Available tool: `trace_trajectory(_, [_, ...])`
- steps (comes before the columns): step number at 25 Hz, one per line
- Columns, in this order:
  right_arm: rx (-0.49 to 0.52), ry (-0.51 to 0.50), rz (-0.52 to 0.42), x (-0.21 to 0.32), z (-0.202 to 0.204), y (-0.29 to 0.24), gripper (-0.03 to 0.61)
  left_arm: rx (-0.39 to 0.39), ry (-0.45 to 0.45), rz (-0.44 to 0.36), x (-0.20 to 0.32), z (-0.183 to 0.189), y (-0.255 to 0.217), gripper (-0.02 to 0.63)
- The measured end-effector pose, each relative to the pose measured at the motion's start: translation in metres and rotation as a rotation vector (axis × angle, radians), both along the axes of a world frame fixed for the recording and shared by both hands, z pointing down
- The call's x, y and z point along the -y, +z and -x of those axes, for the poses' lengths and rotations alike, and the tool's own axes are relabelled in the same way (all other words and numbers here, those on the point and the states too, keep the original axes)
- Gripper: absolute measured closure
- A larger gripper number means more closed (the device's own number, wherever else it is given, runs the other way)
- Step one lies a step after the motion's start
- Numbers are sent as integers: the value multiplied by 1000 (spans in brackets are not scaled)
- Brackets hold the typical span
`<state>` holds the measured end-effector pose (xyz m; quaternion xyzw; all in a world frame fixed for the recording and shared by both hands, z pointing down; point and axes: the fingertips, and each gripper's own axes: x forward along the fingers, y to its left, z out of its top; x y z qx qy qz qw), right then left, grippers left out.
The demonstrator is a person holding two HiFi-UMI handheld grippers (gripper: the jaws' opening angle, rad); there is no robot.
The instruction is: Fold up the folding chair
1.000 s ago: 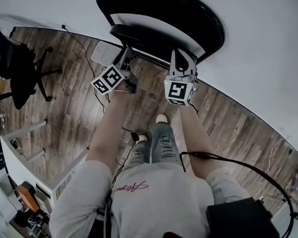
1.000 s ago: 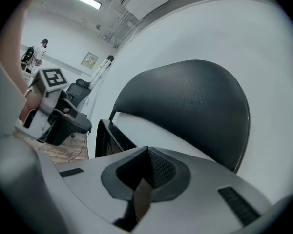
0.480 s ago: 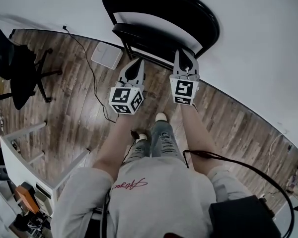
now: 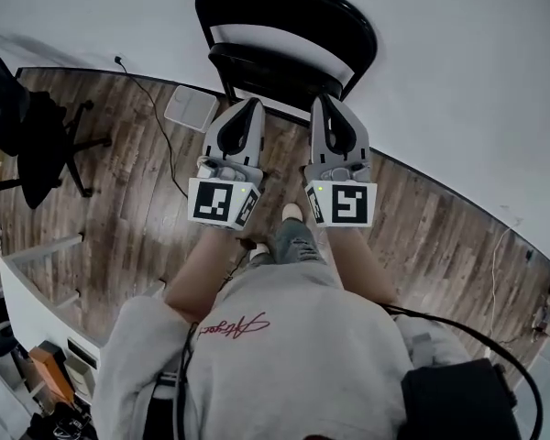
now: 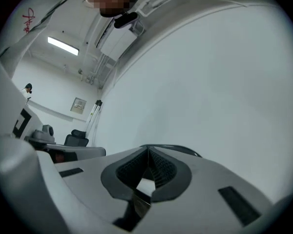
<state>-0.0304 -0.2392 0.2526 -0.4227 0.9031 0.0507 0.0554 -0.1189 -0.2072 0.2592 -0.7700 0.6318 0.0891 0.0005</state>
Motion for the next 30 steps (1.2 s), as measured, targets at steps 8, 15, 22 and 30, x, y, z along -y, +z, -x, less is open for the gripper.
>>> trace_trajectory(8, [36,18,-79,-73,-6,-43,560,19,16,-64,-63,-1,-36,597])
trace_trajectory(15, [4,27,-57,-127,-5,-34,560,19,62,-60,-108,-10,-36,597])
trace_trajectory(22, [-5,52,-47,-149,-6,-30,560,23,84,-66,-131,-13,-36,597])
trace_trajectory(30, [-38,48,-33,-155,-7,-27,560,24,93,-78,-139,-15,-41,597])
